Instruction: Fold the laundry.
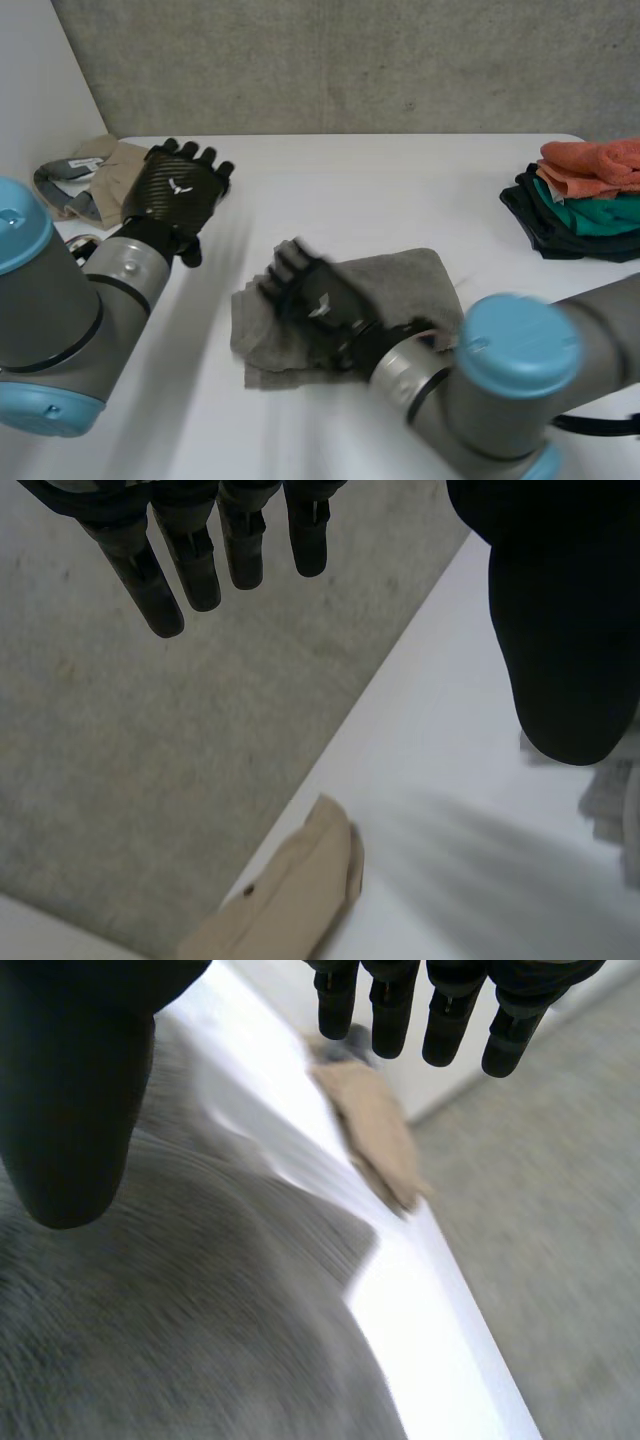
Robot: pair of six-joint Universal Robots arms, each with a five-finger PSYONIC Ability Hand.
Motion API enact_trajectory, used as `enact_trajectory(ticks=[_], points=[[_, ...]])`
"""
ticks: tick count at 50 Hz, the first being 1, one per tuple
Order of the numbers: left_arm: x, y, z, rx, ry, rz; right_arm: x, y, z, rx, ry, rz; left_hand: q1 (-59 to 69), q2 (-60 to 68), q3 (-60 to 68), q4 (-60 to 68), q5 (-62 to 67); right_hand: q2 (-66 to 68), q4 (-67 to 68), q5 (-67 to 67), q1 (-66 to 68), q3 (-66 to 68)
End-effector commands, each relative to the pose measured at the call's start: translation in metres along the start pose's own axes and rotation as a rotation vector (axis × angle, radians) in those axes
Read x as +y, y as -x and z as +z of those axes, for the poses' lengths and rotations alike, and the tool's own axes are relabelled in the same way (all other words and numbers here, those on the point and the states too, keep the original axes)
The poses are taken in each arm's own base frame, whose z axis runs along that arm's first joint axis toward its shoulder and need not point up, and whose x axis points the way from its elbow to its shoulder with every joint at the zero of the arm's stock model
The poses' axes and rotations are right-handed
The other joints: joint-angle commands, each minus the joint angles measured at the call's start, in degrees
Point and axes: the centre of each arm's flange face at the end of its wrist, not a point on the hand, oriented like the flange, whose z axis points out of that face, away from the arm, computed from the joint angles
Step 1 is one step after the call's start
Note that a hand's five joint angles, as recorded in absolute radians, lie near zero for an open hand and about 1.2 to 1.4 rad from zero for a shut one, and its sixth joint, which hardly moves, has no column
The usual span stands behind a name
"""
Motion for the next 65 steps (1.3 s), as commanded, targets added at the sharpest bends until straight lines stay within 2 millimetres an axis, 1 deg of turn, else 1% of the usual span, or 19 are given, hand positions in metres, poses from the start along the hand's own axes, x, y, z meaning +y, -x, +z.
enact_trajectory(ticks=[1, 9, 13, 15, 18, 24, 27, 29, 32, 33, 37, 40, 43, 45, 48, 53, 56, 60, 65], points=[[-0.022, -0.029, 0.0, 0.075, -0.072, -0.003, 0.014, -0.047, -0.03, 0.12, 0.108, 0.32, -0.01, -0.92, -1.17, -0.74, -1.42, -2.36, -2.19, -2.72, -3.2, -2.36], [-0.021, -0.073, 0.001, 0.183, -0.077, 0.002, 0.06, -0.057, -0.057, 0.15, 0.349, 0.334, -0.01, -0.92, -1.17, -0.74, -1.42, -1.78, -1.61, -2.15, -2.62, -1.78], [-0.021, -0.081, 0.0, 0.202, -0.077, 0.005, 0.088, -0.061, -0.061, 0.176, 0.468, 0.265, 0.32, -0.59, -0.83, -0.41, -1.08, 18.19, 18.36, 17.82, 17.35, 18.19], [-0.02, -0.082, 0.0, 0.204, -0.074, 0.005, 0.096, -0.065, -0.063, 0.196, 0.516, 0.226, 0.66, -0.25, -0.5, -0.07, -0.75, 42.55, 42.71, 42.18, 41.7, 42.55], [-0.015, -0.083, -0.001, 0.205, -0.057, 0.005, 0.099, -0.07, -0.063, 0.229, 0.538, 0.158, 0.66, -0.25, -0.5, -0.07, -0.75, 67.57, 67.74, 67.2, 66.73, 67.57], [-0.009, -0.081, -0.006, 0.201, -0.025, -0.002, 0.092, -0.089, -0.051, 0.309, 0.498, -0.013, 0.83, -0.08, -0.33, 0.1, -0.58, 67.64, 67.81, 67.28, 66.8, 67.64], [-0.007, -0.068, -0.011, 0.155, 0.003, -0.01, 0.061, -0.086, -0.037, 0.316, 0.369, -0.124, 0.66, -0.25, -0.5, -0.07, -0.75, 67.64, 67.81, 67.28, 66.8, 67.64], [-0.004, -0.06, -0.013, 0.127, 0.02, -0.012, 0.026, -0.067, -0.023, 0.282, 0.226, -0.192, 0.66, -0.25, -0.5, -0.07, -0.75, 67.64, 67.81, 67.28, 66.8, 67.64], [0.005, -0.05, -0.016, 0.097, 0.057, -0.014, -0.003, -0.04, -0.012, 0.221, 0.083, -0.234, 0.5, -0.42, -0.66, -0.24, -0.91, 67.64, 67.81, 67.28, 66.8, 67.64], [0.007, -0.048, -0.016, 0.091, 0.065, -0.014, -0.016, -0.02, -0.008, 0.168, -0.002, -0.253, 0.49, -0.42, -0.66, -0.24, -0.91, 67.64, 67.81, 67.28, 66.8, 67.64], [0.016, -0.037, -0.018, 0.057, 0.102, -0.017, -0.021, 0.036, -0.007, -0.031, -0.124, -0.278, 0.33, -0.59, -0.83, -0.41, -1.08, 67.64, 67.81, 67.28, 66.8, 67.64], [0.024, -0.028, -0.019, 0.025, 0.132, -0.028, -0.014, 0.058, -0.007, -0.118, -0.144, -0.288, 0.49, -0.42, -0.66, -0.24, -0.91, 67.64, 67.81, 67.28, 66.8, 67.64], [0.026, -0.021, -0.017, -0.003, 0.145, -0.057, -0.007, 0.065, -0.006, -0.143, -0.133, -0.277, 0.49, -0.42, -0.66, -0.24, -0.91, 30.19, 30.36, 29.82, 29.35, 30.19], [0.026, -0.02, -0.016, -0.01, 0.143, -0.088, -0.008, 0.062, -0.006, -0.131, -0.127, -0.249, 0.49, -0.42, -0.66, -0.24, -0.91, -2.36, -2.19, -2.72, -3.2, -2.36], [0.023, -0.019, -0.015, -0.016, 0.132, -0.12, -0.009, 0.053, -0.006, -0.097, -0.104, -0.18, 0.66, -0.25, -0.5, -0.07, -0.75, -2.36, -2.19, -2.72, -3.2, -2.36], [0.008, -0.018, -0.011, -0.024, 0.077, -0.185, -0.029, -0.017, -0.018, 0.091, -0.112, 0.184, 0.66, -0.25, -0.5, -0.07, -0.75, -2.36, -2.19, -2.72, -3.2, -2.36], [-0.006, -0.024, -0.011, -0.004, 0.033, -0.222, -0.032, -0.042, -0.025, 0.131, -0.105, 0.449, 0.66, -0.25, -0.5, -0.07, -0.75, -2.36, -2.19, -2.72, -3.2, -2.36], [-0.028, -0.04, -0.015, 0.045, -0.031, -0.289, -0.017, -0.073, -0.034, 0.197, 0.006, 0.662, 1.16, 0.25, 0.01, 0.43, -0.24, -2.36, -2.19, -2.72, -3.2, -2.36], [-0.037, -0.081, -0.012, 0.15, -0.048, -0.339, 0.009, -0.088, -0.036, 0.233, 0.171, 0.735, 1.17, 0.26, 0.01, 0.43, -0.24, -2.36, -2.19, -2.72, -3.2, -2.36]])
